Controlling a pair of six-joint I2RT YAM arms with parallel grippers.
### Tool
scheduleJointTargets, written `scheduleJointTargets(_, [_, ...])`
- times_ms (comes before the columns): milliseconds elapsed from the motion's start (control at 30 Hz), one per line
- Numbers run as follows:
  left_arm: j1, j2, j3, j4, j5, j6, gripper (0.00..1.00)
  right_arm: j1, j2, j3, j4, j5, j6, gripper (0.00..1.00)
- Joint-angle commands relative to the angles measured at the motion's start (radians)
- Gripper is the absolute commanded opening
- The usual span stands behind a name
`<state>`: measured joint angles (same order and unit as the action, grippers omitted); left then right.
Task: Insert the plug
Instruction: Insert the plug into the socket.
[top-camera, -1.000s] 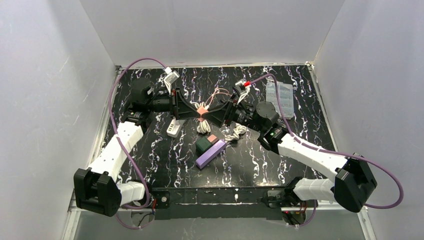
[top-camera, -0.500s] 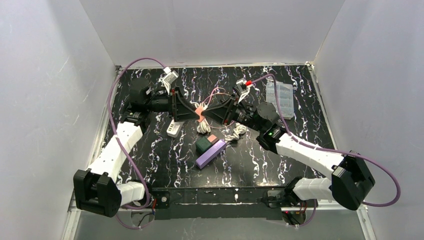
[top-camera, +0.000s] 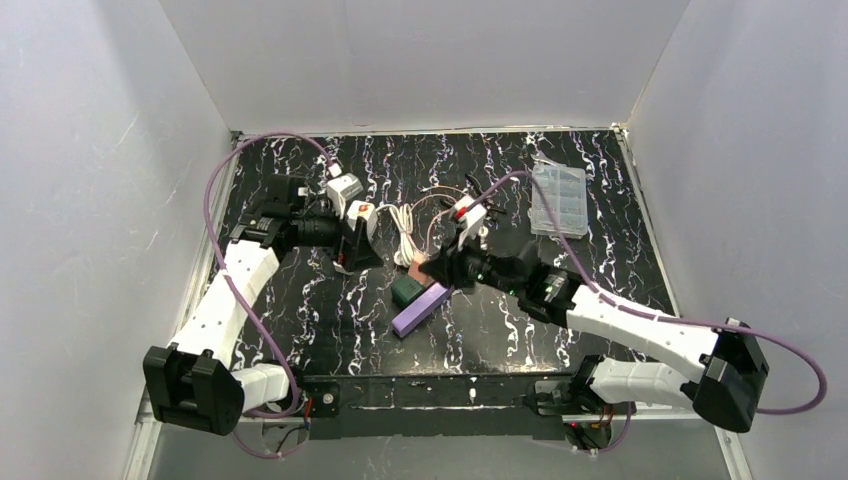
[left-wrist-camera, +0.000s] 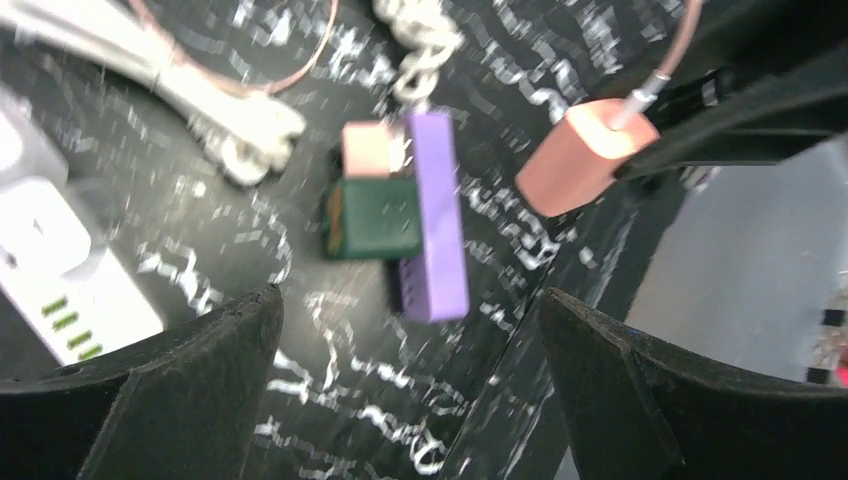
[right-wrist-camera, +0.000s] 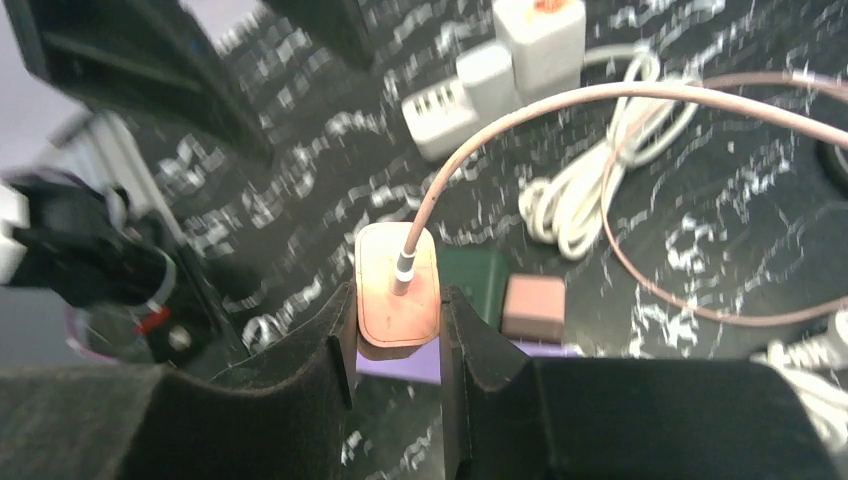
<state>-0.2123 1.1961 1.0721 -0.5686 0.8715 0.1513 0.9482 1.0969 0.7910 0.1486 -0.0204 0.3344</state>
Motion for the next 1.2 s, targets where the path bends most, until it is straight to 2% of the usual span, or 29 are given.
scheduleJointTargets(0, [0.013,-0.031,-0.045,-0.213,-0.155,0.219,0.98,0.131,0.020,0.021,-0.114,0.293,-0.158,0.01])
scheduleJointTargets(233, [0.013,-0.008,-0.083,-0.116,-0.076,0.204,0.97,0.196,0.092,-0.033,0.015,0.445,-0.177,0.01])
scheduleJointTargets(433, [0.008,0.080,-0.052,-0.015,-0.052,0.084,0.93,0.221,0.180,-0.066,0.159,0.493,-0.190,0.01])
scheduleJointTargets(633, [-0.019,0.142,-0.015,0.021,-0.101,-0.019,0.92,0.235,0.208,-0.095,0.256,0.522,-0.186,0.01])
scheduleJointTargets(900, [-0.126,0.191,0.013,0.024,-0.245,-0.021,0.90,0.257,0.236,-0.127,0.338,0.555,-0.172,0.01])
scheduleJointTargets(1167, [-0.156,0.212,-0.006,0.021,-0.282,-0.035,0.89,0.289,0.285,-0.146,0.405,0.603,-0.182,0.01])
